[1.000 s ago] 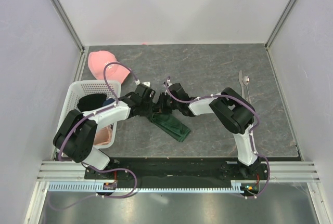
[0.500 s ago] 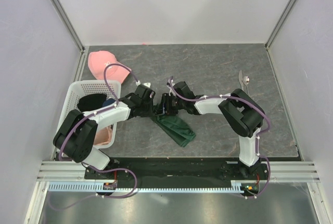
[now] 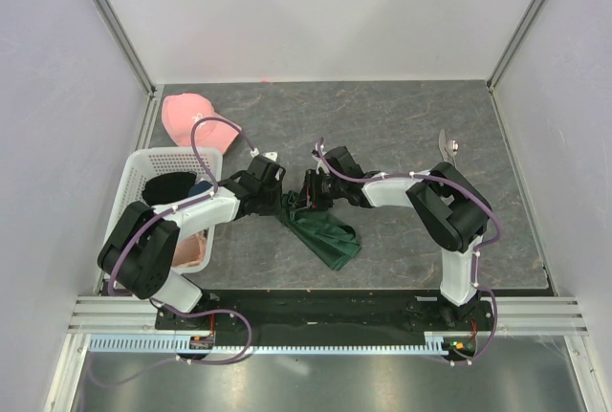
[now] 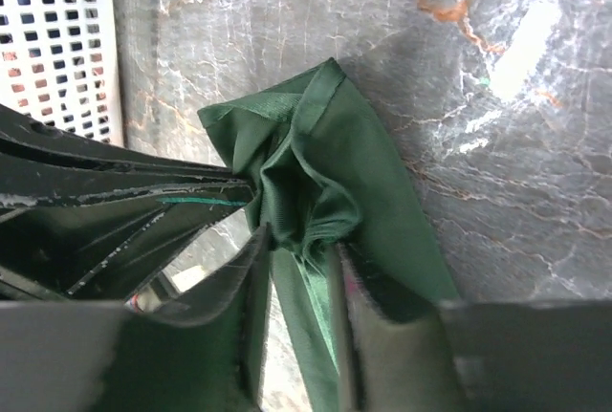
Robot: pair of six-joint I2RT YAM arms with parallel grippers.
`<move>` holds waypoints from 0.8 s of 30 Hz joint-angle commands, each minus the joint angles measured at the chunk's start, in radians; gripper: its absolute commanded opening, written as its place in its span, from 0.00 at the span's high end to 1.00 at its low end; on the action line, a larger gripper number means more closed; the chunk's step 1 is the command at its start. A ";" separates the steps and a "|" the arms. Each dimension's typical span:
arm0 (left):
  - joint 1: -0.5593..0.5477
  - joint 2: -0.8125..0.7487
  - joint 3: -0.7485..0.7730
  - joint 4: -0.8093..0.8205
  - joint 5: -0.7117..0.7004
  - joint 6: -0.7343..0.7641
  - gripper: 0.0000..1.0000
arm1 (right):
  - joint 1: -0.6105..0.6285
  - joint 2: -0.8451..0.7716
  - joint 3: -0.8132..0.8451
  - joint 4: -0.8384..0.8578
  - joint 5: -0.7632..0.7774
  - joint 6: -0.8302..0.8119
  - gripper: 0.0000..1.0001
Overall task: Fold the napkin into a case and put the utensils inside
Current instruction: Stuff the top corner of the smaller-rectangle-folded napkin into the folded napkin.
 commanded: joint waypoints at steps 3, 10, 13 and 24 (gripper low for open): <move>-0.001 -0.007 0.009 0.040 0.011 -0.023 0.98 | 0.022 -0.010 -0.027 0.092 -0.058 0.054 0.63; -0.001 0.011 0.009 0.044 0.011 -0.021 0.98 | 0.021 -0.035 -0.036 0.110 -0.087 0.057 0.54; 0.000 0.014 0.006 0.047 0.003 -0.020 0.98 | 0.021 -0.059 -0.029 0.097 -0.078 0.037 0.52; 0.000 0.005 0.003 0.044 0.003 -0.015 0.98 | -0.016 -0.073 -0.001 0.049 -0.075 0.003 0.53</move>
